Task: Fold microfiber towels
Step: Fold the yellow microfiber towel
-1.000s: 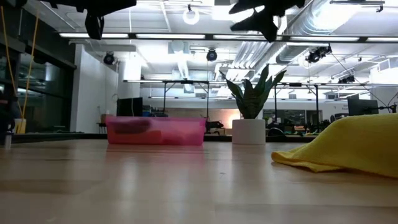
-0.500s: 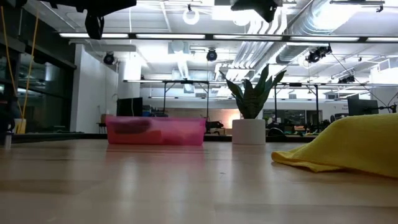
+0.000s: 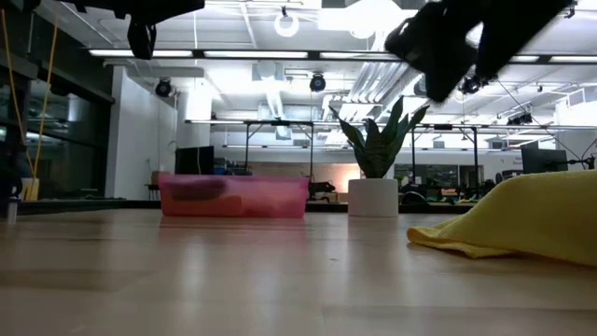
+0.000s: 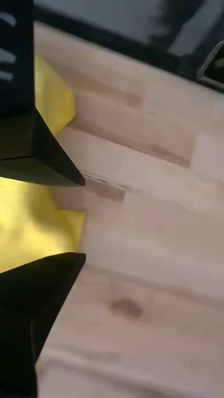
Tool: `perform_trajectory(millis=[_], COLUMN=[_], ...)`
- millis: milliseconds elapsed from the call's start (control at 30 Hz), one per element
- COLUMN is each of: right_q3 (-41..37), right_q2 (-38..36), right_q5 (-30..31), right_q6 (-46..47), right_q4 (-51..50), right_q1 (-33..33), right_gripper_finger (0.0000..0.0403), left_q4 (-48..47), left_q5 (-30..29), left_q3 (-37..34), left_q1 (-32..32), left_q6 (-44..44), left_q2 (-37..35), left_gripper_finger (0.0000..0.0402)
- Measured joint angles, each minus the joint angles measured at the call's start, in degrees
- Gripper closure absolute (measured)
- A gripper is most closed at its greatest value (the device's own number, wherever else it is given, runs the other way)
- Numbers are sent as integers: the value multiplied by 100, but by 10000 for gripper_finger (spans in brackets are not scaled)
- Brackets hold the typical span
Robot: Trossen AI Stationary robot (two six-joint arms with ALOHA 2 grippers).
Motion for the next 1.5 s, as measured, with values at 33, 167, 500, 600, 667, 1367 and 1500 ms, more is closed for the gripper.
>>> perform_trajectory(millis=[33, 167, 500, 600, 667, 1367, 1500], right_q3=[-2, -2, -2, -2, -2, 18, -32], right_q2=[148, 615, 1217, 1321, 1376, 1585, 1403], right_q5=[-36, -104, -62, -82, -90, 181, 852], right_q6=[-173, -756, -1468, -1502, -1571, -2289, -2045], right_q4=[114, 337, 370, 375, 376, 441, 387], right_q1=[18, 23, -66, -68, -66, -615, -1169], right_gripper_finger=[226, 226, 226, 226, 226, 394, 400], left_q4=[0, -2, -4, -7, -11, -50, -60], left_q5=[0, -3, -39, -42, -42, -191, -224], left_q3=[0, 0, 0, 0, 0, 0, 0], left_q1=[0, 0, 0, 0, 0, 0, 0], left_q6=[0, 0, 0, 0, 0, -15, -2], left_q2=[0, 0, 0, 0, 0, 0, 0], left_gripper_finger=[401, 401, 401, 401, 401, 401, 401])
